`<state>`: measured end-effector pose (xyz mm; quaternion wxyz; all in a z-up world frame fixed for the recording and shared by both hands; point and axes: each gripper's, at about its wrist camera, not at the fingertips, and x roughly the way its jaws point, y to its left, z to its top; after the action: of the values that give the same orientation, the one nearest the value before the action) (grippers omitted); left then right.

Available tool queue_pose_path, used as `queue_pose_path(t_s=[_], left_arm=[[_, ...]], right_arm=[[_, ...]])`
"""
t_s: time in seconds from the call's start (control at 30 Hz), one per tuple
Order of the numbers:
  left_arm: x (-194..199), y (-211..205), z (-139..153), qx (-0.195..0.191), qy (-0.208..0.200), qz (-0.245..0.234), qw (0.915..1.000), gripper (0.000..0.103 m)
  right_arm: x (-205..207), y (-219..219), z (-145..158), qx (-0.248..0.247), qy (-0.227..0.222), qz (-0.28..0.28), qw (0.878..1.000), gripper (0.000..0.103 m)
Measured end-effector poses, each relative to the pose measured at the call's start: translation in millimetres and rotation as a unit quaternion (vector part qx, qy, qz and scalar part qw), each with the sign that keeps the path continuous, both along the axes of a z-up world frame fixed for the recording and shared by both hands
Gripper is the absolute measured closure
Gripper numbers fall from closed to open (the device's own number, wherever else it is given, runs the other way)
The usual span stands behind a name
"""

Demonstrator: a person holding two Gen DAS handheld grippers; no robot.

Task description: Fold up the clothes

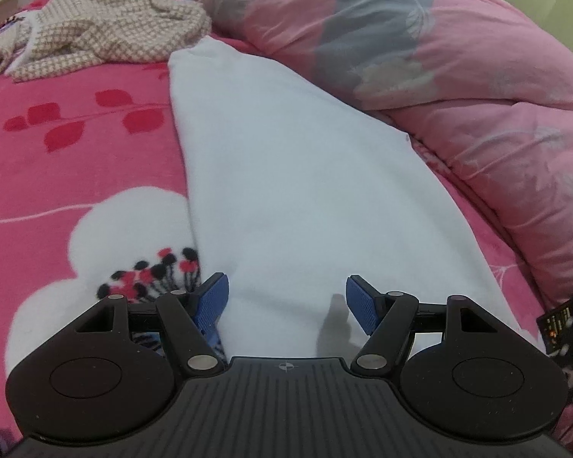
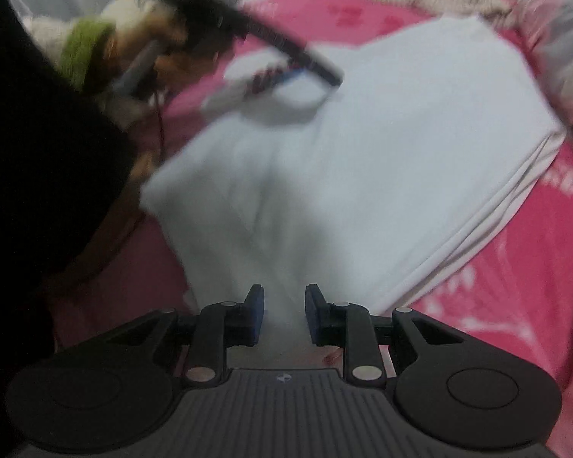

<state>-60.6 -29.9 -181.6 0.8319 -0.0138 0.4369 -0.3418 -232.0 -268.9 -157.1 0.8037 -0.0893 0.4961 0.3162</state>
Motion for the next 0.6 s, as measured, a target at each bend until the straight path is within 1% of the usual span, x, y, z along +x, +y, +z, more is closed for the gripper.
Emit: queue_pose_path(t_s=[0.07,0.1,0.17,0.2,0.23,0.27,0.3,0.33,0.37,0.4,0.43,0.47,0.53,0.6], left_arm=[[1,4,-2,-0.007,0.009,0.013,0.9999,0.034],[2,6,-4,-0.007,0.015,0.019,0.9997,0.034],[4,8,-9,-0.005,0.028,0.032,0.9991,0.034],[5,9,-11,-0.001,0.034,0.036,0.9988,0.034],[7,9,-11,0.001,0.039,0.039,0.9985,0.034],[12,11,-8,-0.006,0.043,0.043,0.9981,0.034],[17,13,-5,-0.013,0.048,0.046,0.9977,0.034],[21,14,-3,-0.020,0.052,0.050,0.9972,0.034],[27,15,0,-0.026,0.054,0.054,0.9968,0.034],[35,14,4,-0.032,0.051,0.056,0.9966,0.034],[45,12,7,-0.037,0.049,0.058,0.9965,0.034],[56,8,8,-0.039,0.051,0.058,0.9962,0.034],[78,1,8,-0.043,0.055,0.060,0.9958,0.034],[102,-7,4,-0.035,0.051,0.067,0.9958,0.034]], right_arm=[[6,4,0,0.020,-0.023,-0.017,0.999,0.076],[7,10,-6,0.022,-0.025,-0.014,0.999,0.077],[2,27,-24,0.020,-0.005,0.010,1.000,0.076],[-1,35,-33,0.019,0.005,0.023,1.000,0.067],[0,39,-34,0.021,0.012,0.038,0.999,0.061],[4,37,-27,0.027,0.013,0.056,0.998,0.060],[9,34,-20,0.033,0.015,0.075,0.997,0.064],[13,32,-13,0.039,0.017,0.093,0.995,0.064],[24,25,-7,0.047,0.014,0.087,0.995,0.062],[42,10,-1,0.054,0.002,0.047,0.997,0.060],[64,-7,3,0.055,-0.011,-0.006,0.998,0.057],[87,-26,5,0.056,-0.023,-0.065,0.996,0.054],[130,-62,8,0.064,-0.042,-0.174,0.982,0.054],[161,-93,3,0.085,-0.046,-0.253,0.963,0.049]])
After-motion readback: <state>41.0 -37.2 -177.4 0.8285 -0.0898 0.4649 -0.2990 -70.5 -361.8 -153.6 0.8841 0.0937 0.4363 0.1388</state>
